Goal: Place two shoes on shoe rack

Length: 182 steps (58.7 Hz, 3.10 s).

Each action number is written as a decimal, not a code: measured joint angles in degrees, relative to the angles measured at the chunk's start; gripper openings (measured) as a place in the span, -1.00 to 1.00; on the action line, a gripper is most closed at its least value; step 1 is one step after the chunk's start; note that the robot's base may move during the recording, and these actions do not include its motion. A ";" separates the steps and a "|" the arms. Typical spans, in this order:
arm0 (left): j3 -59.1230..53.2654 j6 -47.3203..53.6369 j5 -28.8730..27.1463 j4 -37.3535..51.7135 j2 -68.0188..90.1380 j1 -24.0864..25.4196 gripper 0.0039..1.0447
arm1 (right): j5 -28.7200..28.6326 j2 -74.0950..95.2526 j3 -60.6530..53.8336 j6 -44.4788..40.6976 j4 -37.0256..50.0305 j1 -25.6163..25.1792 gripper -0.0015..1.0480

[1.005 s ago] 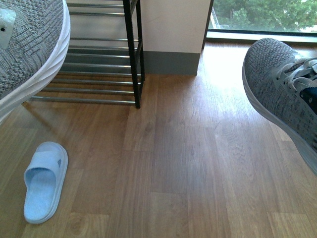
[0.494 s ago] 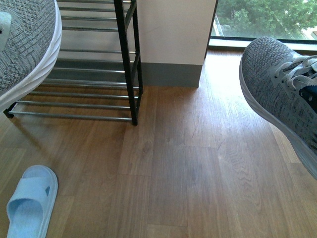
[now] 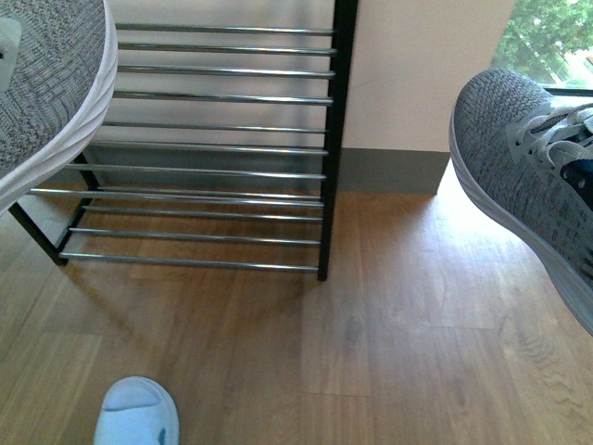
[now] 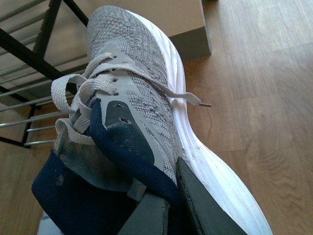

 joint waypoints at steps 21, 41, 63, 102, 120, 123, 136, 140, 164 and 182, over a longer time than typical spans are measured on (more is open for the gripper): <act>0.00 -0.04 -0.42 0.00 0.02 0.24 -0.97 | 0.11 -0.11 -0.04 0.17 0.00 0.20 -0.97; 0.00 0.02 -0.20 0.00 0.02 0.22 -0.97 | 0.11 -0.11 -0.04 0.17 0.00 0.13 -0.97; -0.13 0.04 -0.09 -0.02 0.02 0.22 -0.97 | 0.11 -0.04 -0.11 0.17 0.00 0.13 -0.97; -0.15 0.02 -0.22 0.00 0.04 0.17 -0.97 | 0.13 -0.04 -0.11 0.17 0.00 0.13 -0.97; -0.13 0.00 -0.24 0.00 0.02 0.17 -0.97 | -0.20 -0.09 -0.09 0.17 0.00 0.13 -0.97; -0.13 0.02 -0.26 0.00 0.02 0.17 -0.97 | -0.17 -0.09 -0.09 0.17 0.00 0.13 -0.97; -0.13 0.02 -0.22 0.00 0.04 0.17 -0.97 | 6.16 2.36 -2.78 -2.93 10.78 1.07 -0.97; -0.13 0.02 -0.22 0.00 0.02 0.17 -0.97 | 12.90 4.02 -4.31 -6.60 23.80 2.12 -0.97; -0.13 0.02 -0.22 0.00 0.04 0.17 -0.97 | 21.86 14.27 24.63 9.35 3.58 20.33 -0.97; -0.13 0.00 -0.22 0.00 0.04 0.17 -0.97 | 29.22 34.25 42.84 26.86 -6.54 26.77 -0.97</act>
